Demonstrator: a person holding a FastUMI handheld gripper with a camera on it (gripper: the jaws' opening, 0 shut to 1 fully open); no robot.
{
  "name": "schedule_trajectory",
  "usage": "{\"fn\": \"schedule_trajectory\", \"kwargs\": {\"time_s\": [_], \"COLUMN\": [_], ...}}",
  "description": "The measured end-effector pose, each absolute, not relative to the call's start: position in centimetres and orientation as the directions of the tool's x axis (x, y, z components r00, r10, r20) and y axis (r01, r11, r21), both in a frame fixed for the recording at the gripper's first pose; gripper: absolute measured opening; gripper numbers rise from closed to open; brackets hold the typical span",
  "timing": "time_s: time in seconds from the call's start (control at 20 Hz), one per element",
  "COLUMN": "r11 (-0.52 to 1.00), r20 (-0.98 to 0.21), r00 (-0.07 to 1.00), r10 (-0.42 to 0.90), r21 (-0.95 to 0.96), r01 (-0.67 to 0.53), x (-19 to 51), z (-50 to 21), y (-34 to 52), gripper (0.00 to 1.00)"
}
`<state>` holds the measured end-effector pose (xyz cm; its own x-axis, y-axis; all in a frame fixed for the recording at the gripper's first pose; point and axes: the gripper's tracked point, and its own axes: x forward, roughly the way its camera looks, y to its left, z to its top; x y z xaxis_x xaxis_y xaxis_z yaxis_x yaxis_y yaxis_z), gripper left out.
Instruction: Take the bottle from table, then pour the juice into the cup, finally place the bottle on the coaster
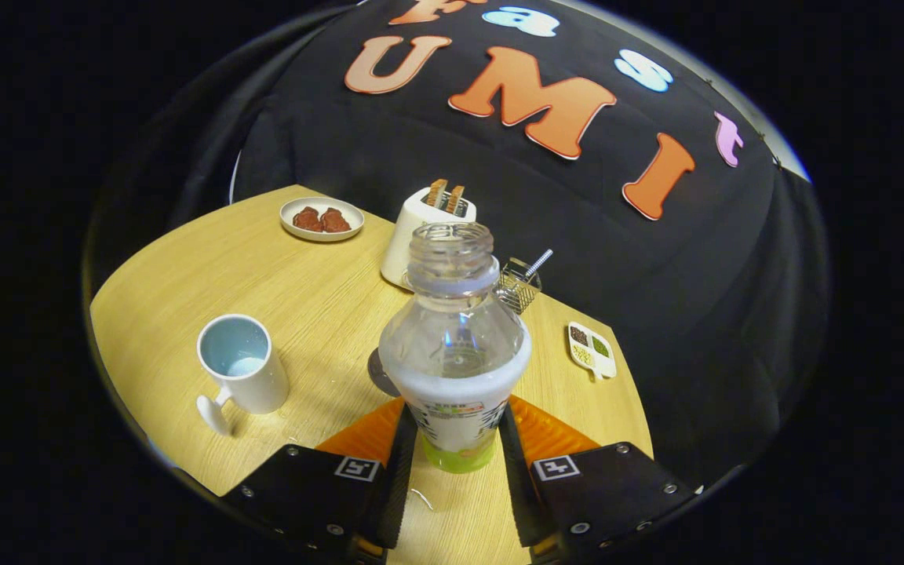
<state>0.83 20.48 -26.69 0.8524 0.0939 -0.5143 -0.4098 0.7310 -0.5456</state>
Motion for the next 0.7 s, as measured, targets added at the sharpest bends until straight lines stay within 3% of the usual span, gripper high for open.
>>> {"fn": "schedule_trajectory", "kwargs": {"time_s": [0.7], "r11": [0.337], "r20": [-0.436], "r00": [0.887], "r10": [0.155], "r21": [-0.82], "r01": [-0.462], "x": [0.1], "z": [-27.8], "y": [25.9], "gripper": [0.56]}}
